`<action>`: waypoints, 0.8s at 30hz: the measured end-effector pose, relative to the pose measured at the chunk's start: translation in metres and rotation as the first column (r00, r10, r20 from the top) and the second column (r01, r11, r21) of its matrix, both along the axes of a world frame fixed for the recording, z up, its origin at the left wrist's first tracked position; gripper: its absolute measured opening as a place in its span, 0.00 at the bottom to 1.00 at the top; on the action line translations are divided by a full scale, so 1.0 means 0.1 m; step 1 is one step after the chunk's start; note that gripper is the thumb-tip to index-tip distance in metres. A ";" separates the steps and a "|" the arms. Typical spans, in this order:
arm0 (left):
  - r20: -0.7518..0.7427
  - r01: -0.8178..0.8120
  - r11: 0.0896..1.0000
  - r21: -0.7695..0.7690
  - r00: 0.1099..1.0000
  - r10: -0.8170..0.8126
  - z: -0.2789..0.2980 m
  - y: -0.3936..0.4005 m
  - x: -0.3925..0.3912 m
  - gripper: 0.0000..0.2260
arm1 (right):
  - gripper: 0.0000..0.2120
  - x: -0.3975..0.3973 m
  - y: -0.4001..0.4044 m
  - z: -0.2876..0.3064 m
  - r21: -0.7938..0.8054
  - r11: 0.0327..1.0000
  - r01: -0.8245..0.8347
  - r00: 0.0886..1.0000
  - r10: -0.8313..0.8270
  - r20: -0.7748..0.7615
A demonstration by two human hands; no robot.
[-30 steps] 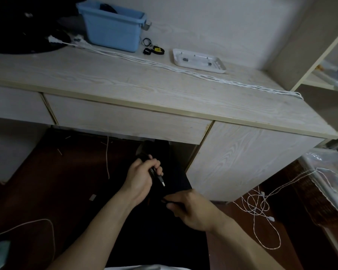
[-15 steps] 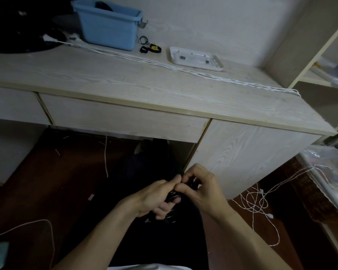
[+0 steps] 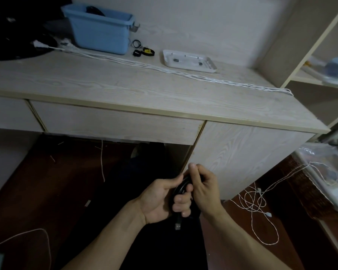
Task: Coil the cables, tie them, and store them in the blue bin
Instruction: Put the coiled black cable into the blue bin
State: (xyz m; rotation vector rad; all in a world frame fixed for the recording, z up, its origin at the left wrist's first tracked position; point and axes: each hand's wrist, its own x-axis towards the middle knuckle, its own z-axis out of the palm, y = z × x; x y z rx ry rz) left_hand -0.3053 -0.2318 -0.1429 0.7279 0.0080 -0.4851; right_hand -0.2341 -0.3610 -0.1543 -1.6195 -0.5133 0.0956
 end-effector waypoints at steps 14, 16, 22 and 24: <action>-0.149 0.031 0.981 0.189 0.989 -0.003 0.26 0.13 0.56 0.19 | 0.14 0.30 -0.12 0.01 0.079 0.985 0.156 0.986 -0.160 0.049; -0.119 -0.054 0.974 0.221 0.990 0.082 0.38 0.22 0.69 0.19 | 0.14 0.41 -0.14 0.07 0.102 0.968 0.230 0.971 -0.236 0.045; 0.107 -0.250 0.918 0.309 0.968 0.227 0.92 0.63 1.17 0.20 | 0.07 0.92 0.30 0.69 0.128 0.976 0.173 0.951 -0.200 0.237; 0.167 -0.294 0.911 0.290 0.953 0.254 1.14 0.81 1.30 0.21 | 0.13 1.13 0.59 0.99 0.063 0.989 0.131 0.929 -0.145 0.340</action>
